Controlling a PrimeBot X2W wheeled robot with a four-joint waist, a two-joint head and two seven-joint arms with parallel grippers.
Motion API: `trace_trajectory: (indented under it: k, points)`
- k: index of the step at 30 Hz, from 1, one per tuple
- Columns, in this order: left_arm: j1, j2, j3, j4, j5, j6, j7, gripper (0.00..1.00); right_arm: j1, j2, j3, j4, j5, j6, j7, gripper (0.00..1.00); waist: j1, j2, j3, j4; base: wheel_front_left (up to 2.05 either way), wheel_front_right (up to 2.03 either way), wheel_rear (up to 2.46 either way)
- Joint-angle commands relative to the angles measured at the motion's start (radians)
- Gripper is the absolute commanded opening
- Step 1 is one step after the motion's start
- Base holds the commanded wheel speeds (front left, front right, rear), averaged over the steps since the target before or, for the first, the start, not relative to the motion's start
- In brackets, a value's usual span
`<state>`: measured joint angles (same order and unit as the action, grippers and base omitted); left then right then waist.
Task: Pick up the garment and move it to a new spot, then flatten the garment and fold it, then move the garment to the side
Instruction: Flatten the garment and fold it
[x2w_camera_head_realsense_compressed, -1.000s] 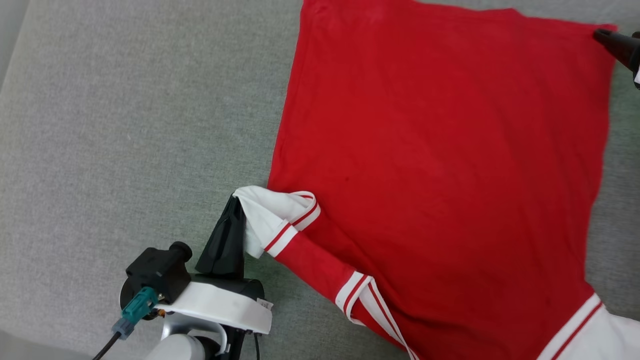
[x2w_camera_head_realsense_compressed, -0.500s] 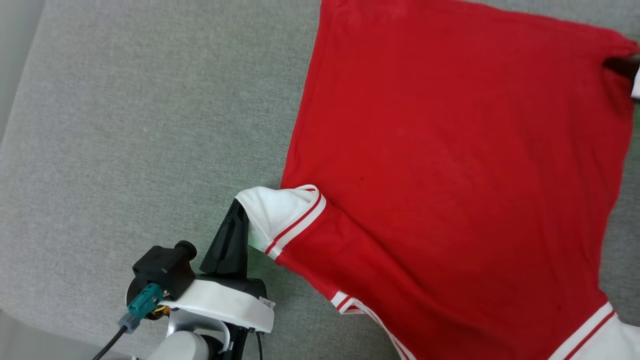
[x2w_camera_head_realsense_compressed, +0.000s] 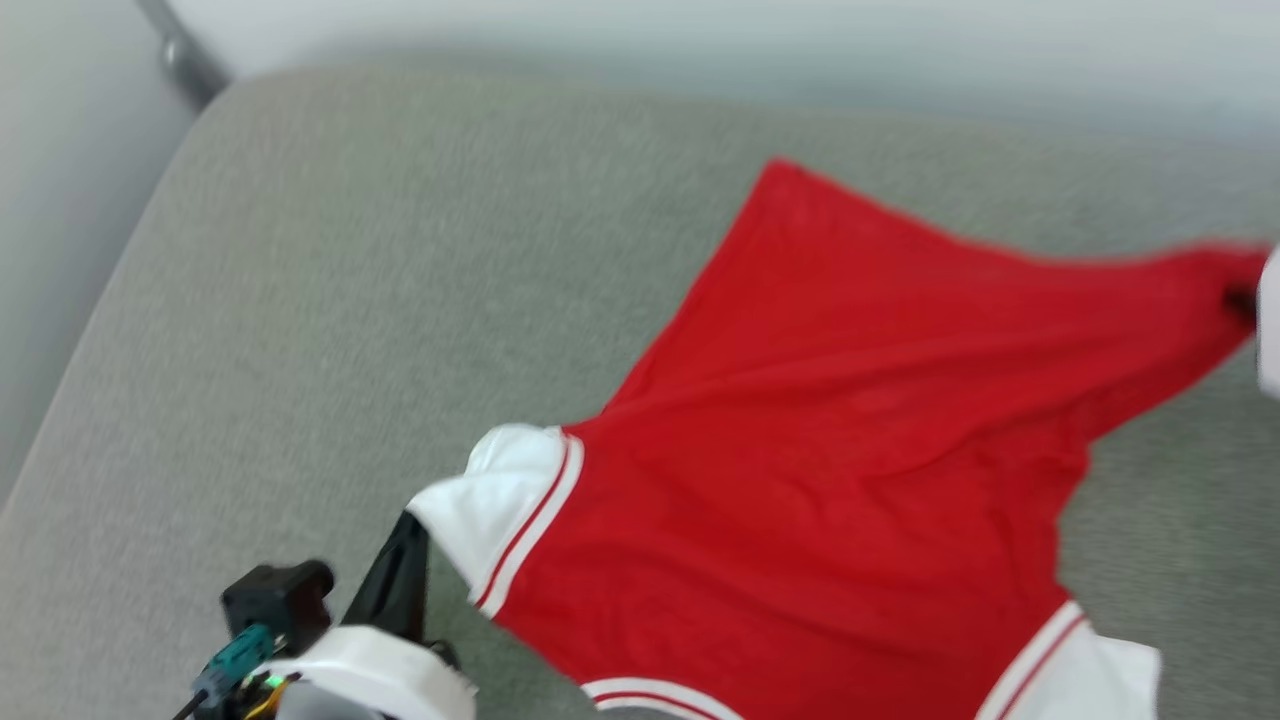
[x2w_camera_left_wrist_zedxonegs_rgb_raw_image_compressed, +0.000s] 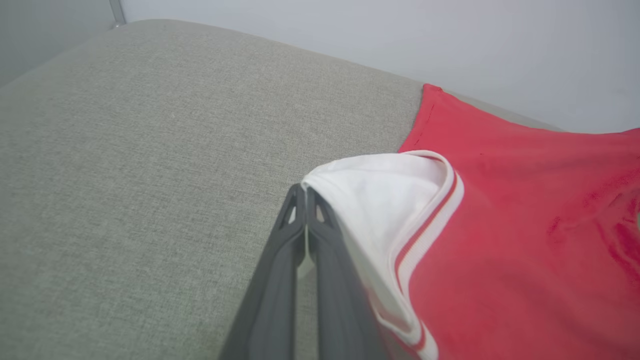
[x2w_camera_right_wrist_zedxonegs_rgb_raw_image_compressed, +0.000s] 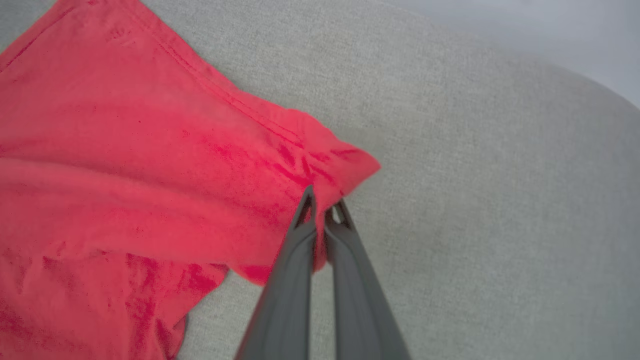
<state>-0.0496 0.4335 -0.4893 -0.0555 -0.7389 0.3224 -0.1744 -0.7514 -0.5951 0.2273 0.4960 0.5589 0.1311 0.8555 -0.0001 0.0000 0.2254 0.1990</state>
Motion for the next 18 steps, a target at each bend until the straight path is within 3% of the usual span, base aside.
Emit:
trace_trajectory:
  k: [1, 7, 15, 17, 18]
  points:
    - [0.02, 0.008, 0.008, 0.006, -0.007, 0.006, 0.0, 0.0, 0.049, -0.007, 0.002, -0.004, 0.006, -0.001, 0.003, 0.0, 0.0001, 0.0, -0.101, -0.078, 0.0, 0.0, 0.0]
    - [0.113, 0.038, 0.046, 0.028, -0.056, 0.023, 0.007, 0.0, 0.345, -0.014, -0.043, -0.094, 0.031, -0.001, 0.053, 0.0, 0.0001, 0.0, -0.197, -0.174, 0.0, 0.0, 0.0]
    - [0.173, 0.051, 0.064, 0.061, -0.096, 0.023, 0.015, 0.0, 0.745, 0.095, -0.16, -0.213, 0.031, -0.001, 0.094, 0.02, 0.0001, 0.0, -0.231, -0.268, 0.0, 0.0, 0.0]
    - [0.178, 0.05, 0.066, 0.07, -0.102, 0.022, 0.015, 0.0, 0.813, 0.13, -0.193, -0.236, 0.028, -0.001, 0.097, 0.39, 0.0001, 0.0, -0.232, -0.28, 0.0, 0.0, 0.0]
    - [0.181, 0.049, 0.069, 0.073, -0.107, 0.024, 0.012, 0.0, 0.832, 0.146, -0.202, -0.254, 0.024, -0.001, 0.087, 0.95, 0.0001, 0.0, -0.231, -0.289, 0.0, 0.0, 0.0]
